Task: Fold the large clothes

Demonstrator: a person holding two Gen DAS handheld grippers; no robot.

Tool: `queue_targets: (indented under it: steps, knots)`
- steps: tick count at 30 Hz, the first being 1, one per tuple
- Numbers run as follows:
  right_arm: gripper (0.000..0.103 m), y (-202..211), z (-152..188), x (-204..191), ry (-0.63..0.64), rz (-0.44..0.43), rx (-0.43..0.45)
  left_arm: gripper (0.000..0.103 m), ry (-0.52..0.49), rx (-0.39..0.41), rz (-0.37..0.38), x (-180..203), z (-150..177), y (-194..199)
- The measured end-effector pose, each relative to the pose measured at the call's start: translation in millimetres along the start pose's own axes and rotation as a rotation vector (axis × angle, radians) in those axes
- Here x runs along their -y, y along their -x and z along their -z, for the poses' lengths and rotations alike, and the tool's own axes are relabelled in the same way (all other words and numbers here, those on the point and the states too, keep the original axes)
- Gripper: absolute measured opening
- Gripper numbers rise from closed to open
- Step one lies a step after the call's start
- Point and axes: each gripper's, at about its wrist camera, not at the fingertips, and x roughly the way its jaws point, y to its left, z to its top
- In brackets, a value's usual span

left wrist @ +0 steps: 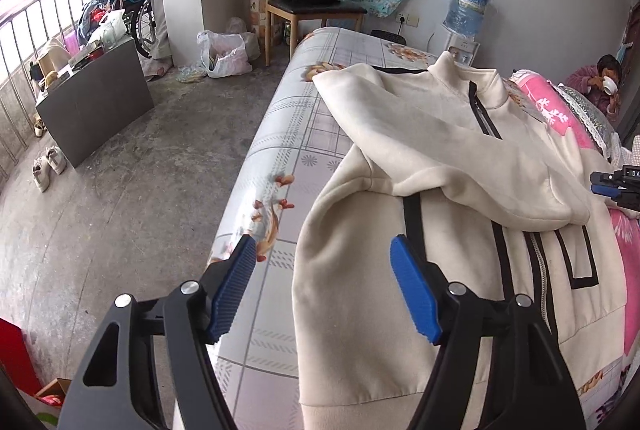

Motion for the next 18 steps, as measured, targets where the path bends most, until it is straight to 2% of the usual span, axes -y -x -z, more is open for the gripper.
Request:
queue_targets:
  steps: [3, 7, 9, 10, 11, 13, 15, 18]
  knots:
    - [0.048, -20.2, -8.1, 4.9, -0.031, -0.034, -0.060, 0.068, -0.042, -0.022, -0.049, 4.5, -9.1, -13.1]
    - [0.046, -47.6, -11.9, 1.9, -0.016, 0.000, -0.121, 0.067, -0.111, -0.025, -0.083, 17.4, -16.0, -38.1]
    - [0.037, -54.8, -8.9, -5.8, 0.020, 0.007, -0.138, 0.067, -0.144, -0.022, -0.100, 22.8, -17.2, -48.9]
    - [0.027, -58.8, -7.2, -9.2, 0.041, 0.015, -0.148, 0.067, -0.156, -0.028, -0.108, 24.2, -17.1, -54.6]
    - [0.021, -60.8, -4.7, -14.3, 0.070, 0.037, -0.145, 0.066, -0.165, -0.032, -0.113, 24.9, -17.5, -59.7]
    - [0.003, -62.0, -2.3, -25.5, 0.143, 0.112, -0.127, 0.066, -0.172, -0.035, -0.117, 25.3, -17.4, -66.0]
    - [0.002, -56.4, -6.6, -35.8, 0.167, 0.105, -0.093, 0.066, -0.166, -0.033, -0.105, 24.8, -17.6, -69.2]
    - [0.002, -14.6, -26.4, -67.6, 0.229, 0.062, 0.077, 0.066, -0.163, -0.034, -0.111, 26.1, -20.0, -72.9]
